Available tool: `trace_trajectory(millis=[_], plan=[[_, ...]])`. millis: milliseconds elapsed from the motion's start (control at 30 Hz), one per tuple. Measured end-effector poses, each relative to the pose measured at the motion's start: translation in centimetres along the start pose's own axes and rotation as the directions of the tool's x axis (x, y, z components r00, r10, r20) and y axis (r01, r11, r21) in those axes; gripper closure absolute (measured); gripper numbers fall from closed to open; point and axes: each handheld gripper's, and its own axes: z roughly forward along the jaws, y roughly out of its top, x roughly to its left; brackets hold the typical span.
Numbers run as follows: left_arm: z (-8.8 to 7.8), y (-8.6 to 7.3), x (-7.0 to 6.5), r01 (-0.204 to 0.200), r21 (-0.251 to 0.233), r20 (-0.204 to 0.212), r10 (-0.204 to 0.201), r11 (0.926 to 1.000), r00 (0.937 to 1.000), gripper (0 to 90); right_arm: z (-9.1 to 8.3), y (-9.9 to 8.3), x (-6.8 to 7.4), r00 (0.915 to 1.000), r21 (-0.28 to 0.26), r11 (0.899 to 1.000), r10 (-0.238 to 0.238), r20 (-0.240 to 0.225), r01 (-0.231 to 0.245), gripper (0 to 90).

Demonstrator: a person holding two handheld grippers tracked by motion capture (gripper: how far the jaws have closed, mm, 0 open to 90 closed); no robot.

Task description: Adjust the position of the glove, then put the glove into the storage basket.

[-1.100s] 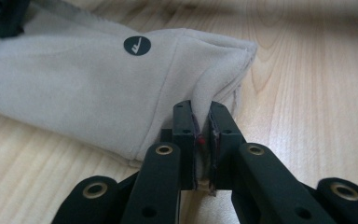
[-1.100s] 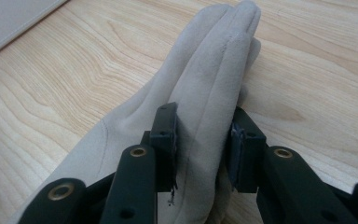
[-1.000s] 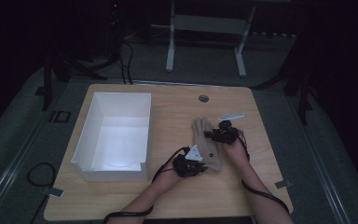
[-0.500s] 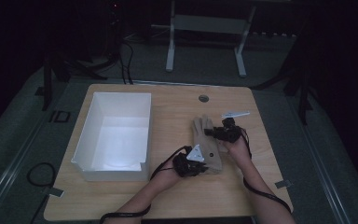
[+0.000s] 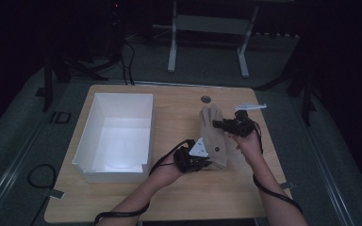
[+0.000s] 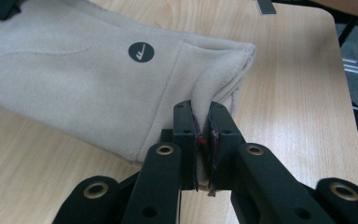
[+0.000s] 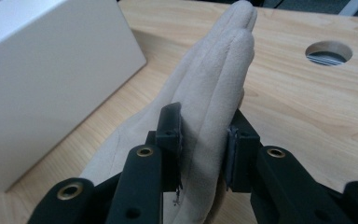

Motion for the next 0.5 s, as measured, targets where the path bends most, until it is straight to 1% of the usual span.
trace_trajectory(millis=[67, 233, 400, 500], plan=[[-0.5, 0.3, 0.1, 0.000, 0.002, 0.000, 0.000, 1.0000, 1.0000, 84.6, -0.4, 0.4, 0.1, 1.0000, -0.009, 1.000, -0.001, -0.002, 0.001, 71.6], [-2.1, 1.6, 0.2, -0.013, -0.003, -0.006, 0.013, 0.9999, 0.9999, 84.5, -1.4, 1.4, 0.4, 0.9996, -0.035, 0.999, 0.007, -0.026, -0.008, 71.6], [-3.5, 2.8, -0.1, -0.033, 0.001, -0.031, 0.033, 0.9995, 0.9990, 84.5, -2.3, 2.9, 1.2, 0.9991, -0.055, 0.998, -0.020, -0.036, 0.018, 71.7], [-4.7, 3.7, 0.0, -0.051, 0.009, -0.043, 0.051, 0.9987, 0.9978, 84.5, -2.8, 4.0, 1.9, 0.9985, -0.074, 0.997, -0.033, -0.044, 0.030, 71.7]])
